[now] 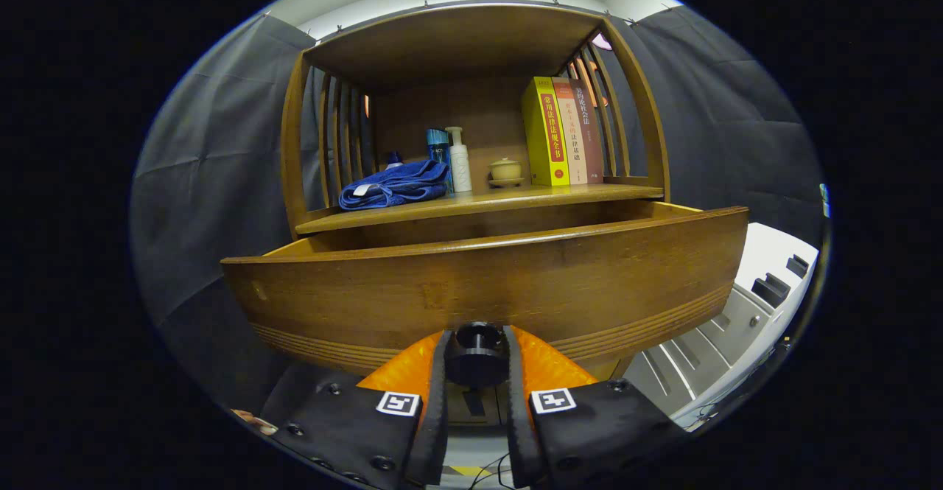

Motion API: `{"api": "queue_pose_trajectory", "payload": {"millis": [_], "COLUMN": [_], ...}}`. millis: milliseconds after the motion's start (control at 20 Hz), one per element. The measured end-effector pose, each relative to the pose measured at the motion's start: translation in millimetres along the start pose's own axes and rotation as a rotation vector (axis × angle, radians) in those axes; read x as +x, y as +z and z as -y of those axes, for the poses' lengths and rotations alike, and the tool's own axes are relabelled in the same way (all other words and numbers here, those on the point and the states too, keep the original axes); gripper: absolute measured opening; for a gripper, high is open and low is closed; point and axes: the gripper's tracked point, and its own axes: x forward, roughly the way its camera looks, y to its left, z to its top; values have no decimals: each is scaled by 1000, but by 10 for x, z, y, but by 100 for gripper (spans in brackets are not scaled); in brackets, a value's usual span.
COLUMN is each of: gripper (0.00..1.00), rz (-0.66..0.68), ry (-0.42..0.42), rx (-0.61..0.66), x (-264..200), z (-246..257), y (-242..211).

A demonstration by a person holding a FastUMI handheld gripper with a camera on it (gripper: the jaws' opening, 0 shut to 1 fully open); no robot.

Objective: Pull open the drawer, take out the items inside it, and place them on the countertop above the cabinet.

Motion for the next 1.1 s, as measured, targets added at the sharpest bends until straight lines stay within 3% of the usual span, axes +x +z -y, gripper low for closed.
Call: {"api": "queue_pose_trajectory", "payload": {"millis": [500,700,950,1050,1100], "gripper": [42,51,84,98,98], "rz": [-1,-1,41,118,166], "ry": [-2,5,24,20,27], "rx": [-15,-21,-43,-49,-53], "x": [-58,-61,-164,-304,-359], "z": [-10,-20,-69,-78,-114], "y": [-118,-129,50,391,655]}}
